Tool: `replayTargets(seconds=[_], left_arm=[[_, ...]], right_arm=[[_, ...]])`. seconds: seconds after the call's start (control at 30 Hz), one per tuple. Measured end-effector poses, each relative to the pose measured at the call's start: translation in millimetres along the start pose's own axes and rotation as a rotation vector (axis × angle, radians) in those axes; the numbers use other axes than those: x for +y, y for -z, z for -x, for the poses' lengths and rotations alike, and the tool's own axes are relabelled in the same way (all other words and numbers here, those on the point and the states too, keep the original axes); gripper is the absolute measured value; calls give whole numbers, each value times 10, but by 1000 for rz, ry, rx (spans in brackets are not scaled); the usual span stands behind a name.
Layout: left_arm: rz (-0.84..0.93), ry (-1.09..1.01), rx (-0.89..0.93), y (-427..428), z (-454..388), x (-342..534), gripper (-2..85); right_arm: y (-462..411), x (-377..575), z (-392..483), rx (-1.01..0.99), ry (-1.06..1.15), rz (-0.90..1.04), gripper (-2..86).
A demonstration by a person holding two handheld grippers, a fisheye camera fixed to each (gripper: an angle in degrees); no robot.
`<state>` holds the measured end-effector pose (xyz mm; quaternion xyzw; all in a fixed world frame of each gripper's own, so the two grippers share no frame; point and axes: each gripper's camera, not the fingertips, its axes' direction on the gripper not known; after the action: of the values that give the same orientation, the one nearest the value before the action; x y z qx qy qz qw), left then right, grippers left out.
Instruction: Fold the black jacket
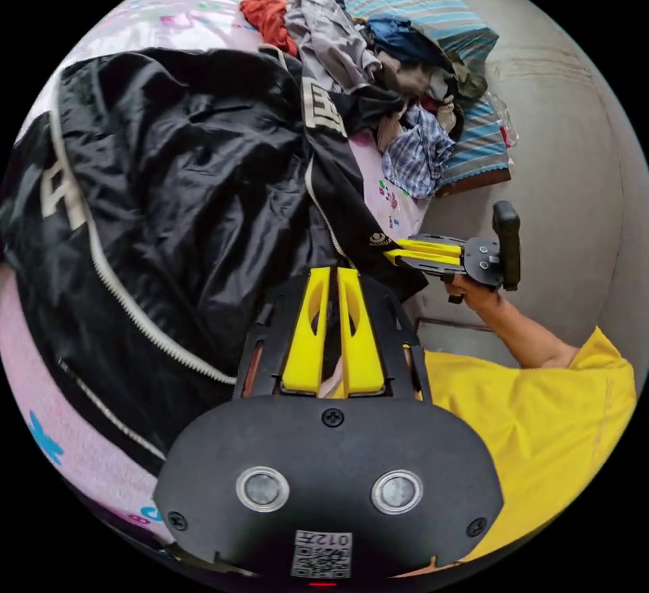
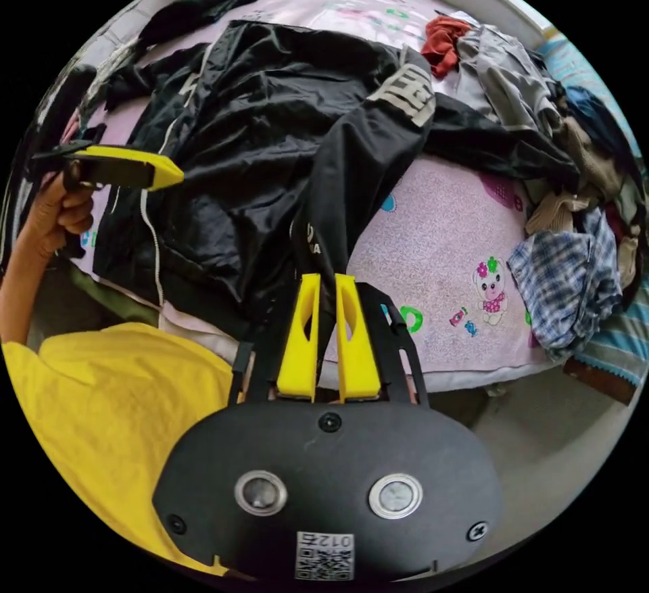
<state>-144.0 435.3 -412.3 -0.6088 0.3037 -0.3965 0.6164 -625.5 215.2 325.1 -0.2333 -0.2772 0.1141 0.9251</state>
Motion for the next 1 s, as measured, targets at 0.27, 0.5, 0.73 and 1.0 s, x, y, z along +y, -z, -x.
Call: replayTargets(seconds=[0.27, 0.5, 0.73, 1.0], left_arm=[[-28, 206, 215, -506, 345, -360, 53], [-84, 267, 226, -957, 299, -607, 77], [-50, 244, 216, -1441, -26, -887, 41], [-214, 106, 232, -1156, -610, -936, 12]], right_arm=[[362, 623, -1479, -688, -540, -132, 24], [395, 769, -1839, -810, -519, -67, 20], [710, 721, -1914, -842, -297, 14, 22], [1708, 217, -2193, -410, -76, -115, 30]])
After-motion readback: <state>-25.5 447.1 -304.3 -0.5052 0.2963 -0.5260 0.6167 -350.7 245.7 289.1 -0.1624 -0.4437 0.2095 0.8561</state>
